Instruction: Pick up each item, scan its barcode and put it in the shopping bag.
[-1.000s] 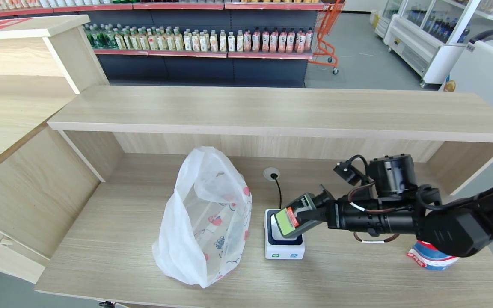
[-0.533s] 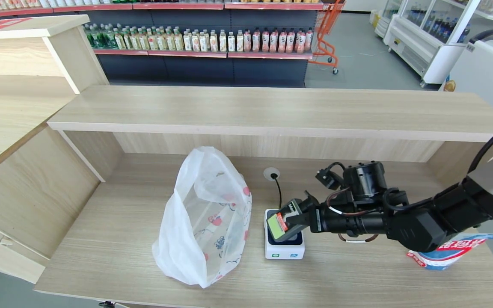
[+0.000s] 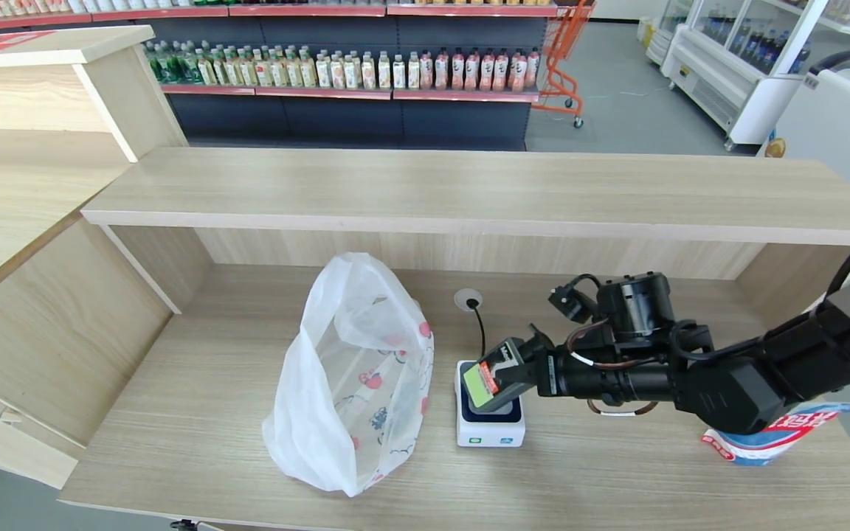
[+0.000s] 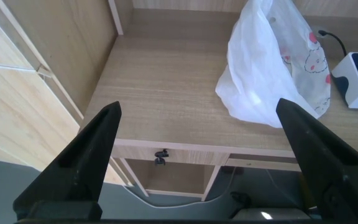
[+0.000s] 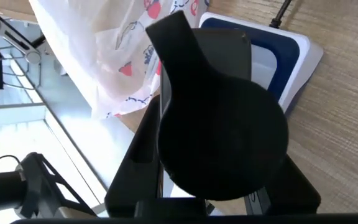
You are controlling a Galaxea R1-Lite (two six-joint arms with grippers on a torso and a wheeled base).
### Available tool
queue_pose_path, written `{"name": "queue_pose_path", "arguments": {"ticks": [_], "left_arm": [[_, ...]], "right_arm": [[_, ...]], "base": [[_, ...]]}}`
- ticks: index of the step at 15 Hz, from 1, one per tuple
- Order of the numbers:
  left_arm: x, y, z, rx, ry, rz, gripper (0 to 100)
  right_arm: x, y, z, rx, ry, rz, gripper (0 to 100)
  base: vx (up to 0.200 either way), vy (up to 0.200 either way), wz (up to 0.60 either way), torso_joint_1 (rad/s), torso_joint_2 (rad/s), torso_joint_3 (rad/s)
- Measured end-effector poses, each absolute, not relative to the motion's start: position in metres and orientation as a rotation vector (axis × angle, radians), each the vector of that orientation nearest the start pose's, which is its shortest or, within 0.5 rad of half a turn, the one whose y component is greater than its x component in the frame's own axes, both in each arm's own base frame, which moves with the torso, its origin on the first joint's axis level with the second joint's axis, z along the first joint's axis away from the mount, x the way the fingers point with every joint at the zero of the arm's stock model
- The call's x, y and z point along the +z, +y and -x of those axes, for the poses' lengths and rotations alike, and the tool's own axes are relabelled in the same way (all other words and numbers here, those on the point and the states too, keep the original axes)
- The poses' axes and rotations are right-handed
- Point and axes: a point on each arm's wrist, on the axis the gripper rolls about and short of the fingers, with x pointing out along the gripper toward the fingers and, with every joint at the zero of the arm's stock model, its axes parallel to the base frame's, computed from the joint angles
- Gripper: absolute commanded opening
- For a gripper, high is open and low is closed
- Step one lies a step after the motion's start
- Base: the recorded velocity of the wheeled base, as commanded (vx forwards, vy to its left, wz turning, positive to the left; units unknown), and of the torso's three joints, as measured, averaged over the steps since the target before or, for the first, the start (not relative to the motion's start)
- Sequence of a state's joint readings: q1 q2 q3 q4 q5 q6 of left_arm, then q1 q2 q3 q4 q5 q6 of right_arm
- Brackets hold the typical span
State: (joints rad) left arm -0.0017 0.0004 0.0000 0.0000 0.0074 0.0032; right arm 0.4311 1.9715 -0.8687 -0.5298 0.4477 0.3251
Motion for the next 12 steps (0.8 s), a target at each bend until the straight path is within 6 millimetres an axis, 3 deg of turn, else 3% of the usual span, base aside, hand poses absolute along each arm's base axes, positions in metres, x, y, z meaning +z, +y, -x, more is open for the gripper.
{"name": "queue_pose_path", "arguments": {"ticks": [2, 6, 9, 12], "left_arm": [[0.075, 0.0, 0.023, 0.006, 0.0, -0.003, 100], [0.075, 0.0, 0.023, 0.006, 0.0, -0.003, 100], [0.075, 0.0, 0.023, 0.006, 0.0, -0.001, 100], [0.075, 0.0, 0.023, 0.006, 0.0, -0.003, 100]], "right_arm": [[0.114, 0.149, -0.305, 0.748, 0.695, -0.322, 0], [0.18, 0.117, -0.259, 0.777, 0.475, -0.273, 0], [0.189, 0.097, -0.227, 0.766, 0.422, -0.234, 0], [0.193, 0.091, -0.213, 0.769, 0.399, -0.235, 0]], "base": [[0.0, 0.0, 0.0, 0.0, 0.0, 0.0], [0.0, 0.0, 0.0, 0.0, 0.0, 0.0], [0.0, 0.0, 0.0, 0.0, 0.0, 0.0], [0.0, 0.0, 0.0, 0.0, 0.0, 0.0]]}}
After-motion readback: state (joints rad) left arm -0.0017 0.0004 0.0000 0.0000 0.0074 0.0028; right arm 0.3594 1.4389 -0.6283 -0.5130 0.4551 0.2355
